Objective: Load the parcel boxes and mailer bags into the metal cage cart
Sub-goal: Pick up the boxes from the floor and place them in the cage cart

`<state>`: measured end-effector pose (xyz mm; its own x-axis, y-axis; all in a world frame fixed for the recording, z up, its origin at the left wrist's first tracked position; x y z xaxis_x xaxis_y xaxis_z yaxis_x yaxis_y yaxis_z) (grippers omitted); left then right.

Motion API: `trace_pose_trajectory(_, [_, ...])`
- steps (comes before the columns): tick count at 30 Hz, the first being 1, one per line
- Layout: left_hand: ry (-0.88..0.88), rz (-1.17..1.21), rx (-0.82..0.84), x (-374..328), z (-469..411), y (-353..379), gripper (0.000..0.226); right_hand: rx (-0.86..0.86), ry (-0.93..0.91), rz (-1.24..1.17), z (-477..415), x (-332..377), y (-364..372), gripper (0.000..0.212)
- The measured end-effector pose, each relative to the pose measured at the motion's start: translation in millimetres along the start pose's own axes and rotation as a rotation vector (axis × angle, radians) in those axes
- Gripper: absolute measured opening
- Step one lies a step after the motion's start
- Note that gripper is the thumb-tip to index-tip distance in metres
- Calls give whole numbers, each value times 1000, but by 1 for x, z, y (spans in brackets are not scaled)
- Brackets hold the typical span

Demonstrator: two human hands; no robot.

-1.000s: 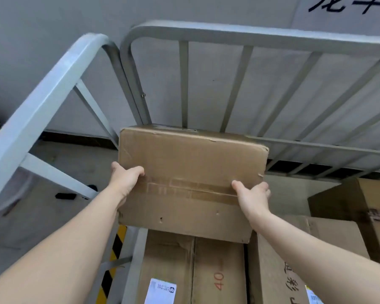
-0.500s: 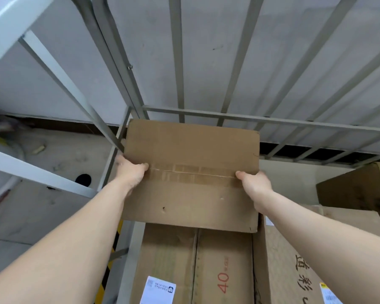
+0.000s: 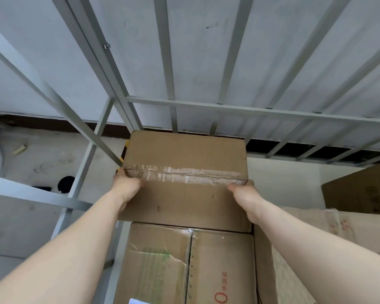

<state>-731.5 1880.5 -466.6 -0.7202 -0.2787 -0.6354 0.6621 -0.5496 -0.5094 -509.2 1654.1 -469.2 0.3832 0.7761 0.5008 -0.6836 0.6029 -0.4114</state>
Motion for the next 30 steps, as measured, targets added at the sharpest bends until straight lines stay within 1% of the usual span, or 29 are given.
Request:
trace_pose_trajectory(3, [0,-37,33,-5,16,-1,59,19,-13,24,16,0,-2,67])
trace_pose_trajectory(5, [22,-52,51,-17,32,-2,69,19,-57,47,33,7,-6,62])
trace_pose_trajectory(7, [55,-74,63,-34,52,-6,75,32,-131,93,56,18,-11,58])
trace_pose_trajectory(10, [137,-120,86,-70,90,-13,72,51,-248,202,99,44,-23,62])
trace_pose_trajectory(14, [269,-130,70,-125,156,-33,63,55,-399,261,165,80,-56,62])
trace_pose_trajectory(19, [427,-151,43,-186,266,-67,52,27,-569,299,267,108,-122,60])
trace_pose_trajectory(21, [514,-181,26,-210,319,-80,48,14,-656,319,318,114,-158,60])
trace_pose_trajectory(23, [596,-221,7,-231,377,-89,47,-35,-737,368,367,112,-199,61])
trace_pose_trajectory(26, [718,-284,5,-256,467,-97,47,-108,-838,450,438,98,-262,62])
trace_pose_trajectory(30, [851,-345,24,-276,593,-82,46,-229,-925,559,524,51,-352,63])
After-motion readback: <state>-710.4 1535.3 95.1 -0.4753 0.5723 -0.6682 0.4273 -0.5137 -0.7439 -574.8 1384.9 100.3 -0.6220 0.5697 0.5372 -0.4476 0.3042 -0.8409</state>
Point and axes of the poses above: each hand's wrist, its own z-axis away from the middle knuckle, its own y-axis out of the palm, x = y × z, the point moved 5 cm from there along -z, towards the middle knuckle, and after that the axes turned 3 degrees about y, right-handed, at the moved point
